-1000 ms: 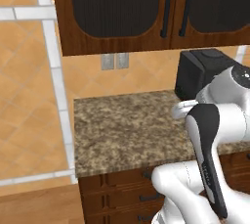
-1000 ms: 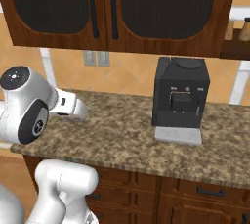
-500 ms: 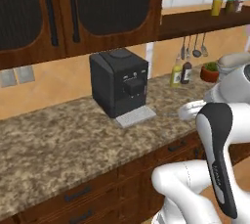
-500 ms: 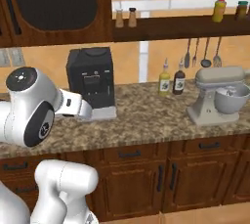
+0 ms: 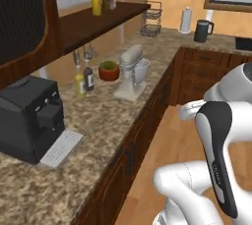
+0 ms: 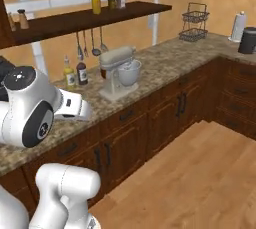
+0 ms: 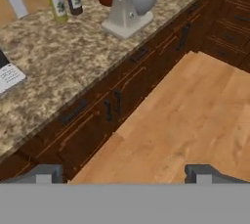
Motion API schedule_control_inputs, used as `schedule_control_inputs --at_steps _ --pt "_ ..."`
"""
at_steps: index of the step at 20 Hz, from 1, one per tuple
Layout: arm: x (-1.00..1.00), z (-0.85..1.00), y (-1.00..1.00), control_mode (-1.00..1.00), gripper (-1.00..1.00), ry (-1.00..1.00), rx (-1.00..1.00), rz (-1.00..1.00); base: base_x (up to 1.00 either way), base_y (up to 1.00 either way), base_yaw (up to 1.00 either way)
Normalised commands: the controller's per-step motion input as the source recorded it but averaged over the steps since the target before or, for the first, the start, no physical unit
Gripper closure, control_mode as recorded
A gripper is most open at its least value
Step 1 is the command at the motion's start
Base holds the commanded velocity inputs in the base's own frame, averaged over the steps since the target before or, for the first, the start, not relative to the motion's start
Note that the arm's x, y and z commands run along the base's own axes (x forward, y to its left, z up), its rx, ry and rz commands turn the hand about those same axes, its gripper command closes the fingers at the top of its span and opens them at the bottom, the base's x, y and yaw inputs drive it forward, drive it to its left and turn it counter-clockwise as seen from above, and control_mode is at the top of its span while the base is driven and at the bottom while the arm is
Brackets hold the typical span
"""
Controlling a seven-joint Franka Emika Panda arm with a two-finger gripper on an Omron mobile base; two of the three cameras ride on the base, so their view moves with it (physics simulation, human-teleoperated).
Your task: Navigate to the toaster oven.
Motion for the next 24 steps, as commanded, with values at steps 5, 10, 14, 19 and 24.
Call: schedule_control_inputs --at_steps 5,10,14,19,24 --pt "0.00 0.00 0.00 1.00 -1.00 0.00 0.00 0.00 0.03 -0.24 -0.90" --pt "0.00 0.00 0.00 1.00 -1.00 0.00 0.00 0.00 0.58 -0.25 -0.67" --pt "0.00 0.00 0.00 1.00 -1.00 0.00 0.00 0.00 1.00 -0.55 -0.42" --pt "0.00 0.00 0.00 1.00 -1.00 0.00 0.00 0.00 1.00 -0.63 -0.38" --pt "0.00 0.00 0.00 1.00 -1.00 0.00 0.00 0.00 1.00 -1.00 -0.20"
